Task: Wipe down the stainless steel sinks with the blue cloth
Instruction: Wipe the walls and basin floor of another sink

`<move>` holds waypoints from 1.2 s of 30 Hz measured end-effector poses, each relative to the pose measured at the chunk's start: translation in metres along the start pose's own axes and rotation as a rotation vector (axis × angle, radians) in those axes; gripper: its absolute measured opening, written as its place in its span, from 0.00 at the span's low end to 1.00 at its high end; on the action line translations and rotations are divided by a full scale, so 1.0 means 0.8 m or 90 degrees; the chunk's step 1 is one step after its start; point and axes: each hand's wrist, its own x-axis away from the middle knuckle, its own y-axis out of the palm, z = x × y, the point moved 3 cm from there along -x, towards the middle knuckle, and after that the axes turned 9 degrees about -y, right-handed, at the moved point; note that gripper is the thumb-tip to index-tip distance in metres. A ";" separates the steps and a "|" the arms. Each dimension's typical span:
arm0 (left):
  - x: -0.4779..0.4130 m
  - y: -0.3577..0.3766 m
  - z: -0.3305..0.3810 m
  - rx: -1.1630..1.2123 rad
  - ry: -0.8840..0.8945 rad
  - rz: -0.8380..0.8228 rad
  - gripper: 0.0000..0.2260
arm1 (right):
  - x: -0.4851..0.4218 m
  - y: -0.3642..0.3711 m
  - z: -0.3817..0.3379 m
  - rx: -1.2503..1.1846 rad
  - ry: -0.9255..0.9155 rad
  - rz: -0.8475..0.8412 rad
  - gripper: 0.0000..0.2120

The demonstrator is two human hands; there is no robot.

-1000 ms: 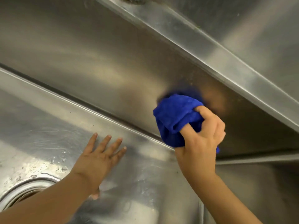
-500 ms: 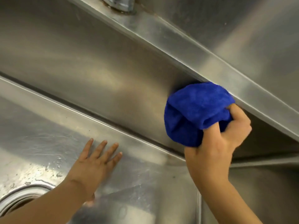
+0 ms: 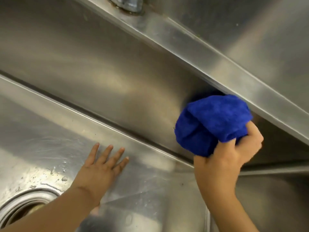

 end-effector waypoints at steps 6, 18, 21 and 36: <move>0.000 0.003 0.002 -0.039 0.001 -0.005 0.60 | 0.019 0.097 -0.066 0.222 -0.282 -0.080 0.14; 0.006 -0.007 0.002 0.006 0.006 -0.002 0.55 | 0.027 0.038 -0.024 0.336 -0.242 -0.200 0.27; 0.007 -0.002 -0.002 -0.018 0.019 -0.003 0.57 | 0.030 0.089 -0.065 0.273 -0.283 -0.148 0.23; 0.020 0.029 -0.182 0.129 -0.132 -0.015 0.51 | 0.020 0.129 -0.124 0.274 -0.194 -0.088 0.20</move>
